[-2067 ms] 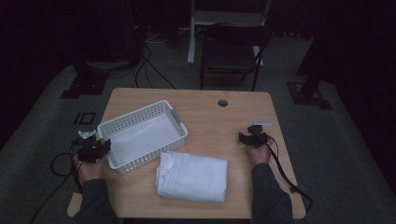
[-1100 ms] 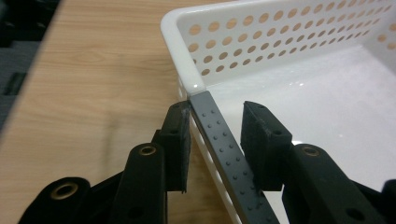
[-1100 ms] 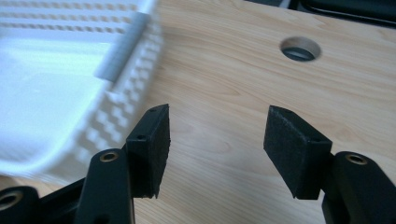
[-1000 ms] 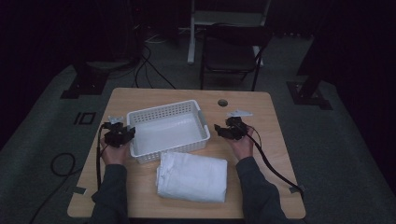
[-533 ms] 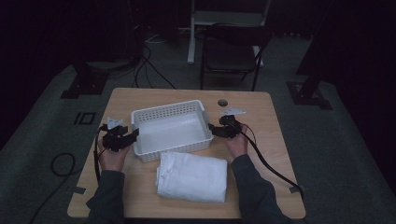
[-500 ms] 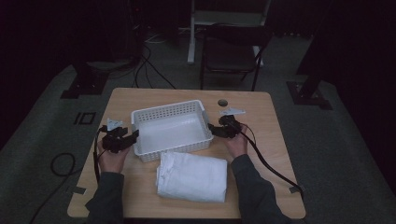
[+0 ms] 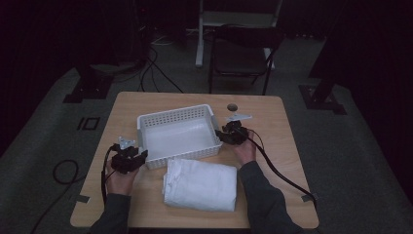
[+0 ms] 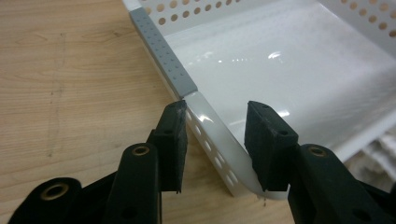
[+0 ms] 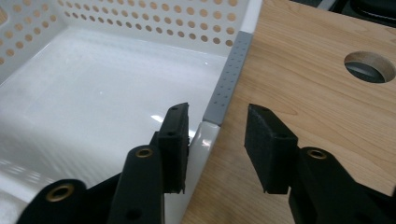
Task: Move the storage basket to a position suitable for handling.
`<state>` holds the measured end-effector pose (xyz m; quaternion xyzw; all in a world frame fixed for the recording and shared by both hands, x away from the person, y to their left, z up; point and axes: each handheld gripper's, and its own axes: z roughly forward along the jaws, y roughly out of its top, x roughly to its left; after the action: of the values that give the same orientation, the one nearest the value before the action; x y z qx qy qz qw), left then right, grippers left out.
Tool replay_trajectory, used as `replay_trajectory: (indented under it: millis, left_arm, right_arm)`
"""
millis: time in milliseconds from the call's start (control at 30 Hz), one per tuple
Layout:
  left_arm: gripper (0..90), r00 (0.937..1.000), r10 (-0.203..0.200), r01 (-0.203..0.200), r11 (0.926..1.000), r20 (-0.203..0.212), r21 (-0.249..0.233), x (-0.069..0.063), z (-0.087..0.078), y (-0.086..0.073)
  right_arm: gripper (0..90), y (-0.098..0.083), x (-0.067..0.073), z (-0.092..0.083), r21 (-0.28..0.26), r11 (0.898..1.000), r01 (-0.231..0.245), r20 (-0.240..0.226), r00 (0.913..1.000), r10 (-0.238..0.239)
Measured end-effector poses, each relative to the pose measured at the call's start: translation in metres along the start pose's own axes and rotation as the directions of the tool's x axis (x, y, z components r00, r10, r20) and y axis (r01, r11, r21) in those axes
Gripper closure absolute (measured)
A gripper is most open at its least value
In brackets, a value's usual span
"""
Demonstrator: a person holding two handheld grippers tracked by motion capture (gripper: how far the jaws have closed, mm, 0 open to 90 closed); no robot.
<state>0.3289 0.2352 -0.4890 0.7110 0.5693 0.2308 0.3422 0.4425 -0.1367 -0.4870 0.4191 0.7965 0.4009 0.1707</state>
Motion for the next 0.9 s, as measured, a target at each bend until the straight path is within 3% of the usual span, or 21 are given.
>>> replay_trajectory:
  millis: [200,333,633,900]
  left_arm:
    - [62.4,0.9991,-0.03,0.031,0.9989,0.029,-0.036,0.003,0.012,0.006]
    - [64.0,0.9996,-0.014,0.015,0.9992,0.023,-0.037,0.001,0.024,0.016]
    - [65.8,0.9983,0.033,-0.032,0.9987,0.047,-0.04,-0.013,0.05,0.038]
    - [64.5,0.9958,0.049,-0.046,0.9982,0.077,-0.038,-0.026,0.064,0.048]
  right_arm:
    - [65.2,0.0,0.0,-0.001,0.014,1.0,0.019,0.02,0.9996,-0.019]
    - [64.9,-0.003,0.0,0.0,0.032,0.999,0.038,0.066,0.997,-0.04]
    - [64.0,-0.012,-0.02,-0.015,0.023,1.0,-0.018,0.101,0.9948,0.015]
    - [64.1,-0.016,-0.038,-0.021,0.022,0.999,-0.044,0.14,0.9893,0.041]
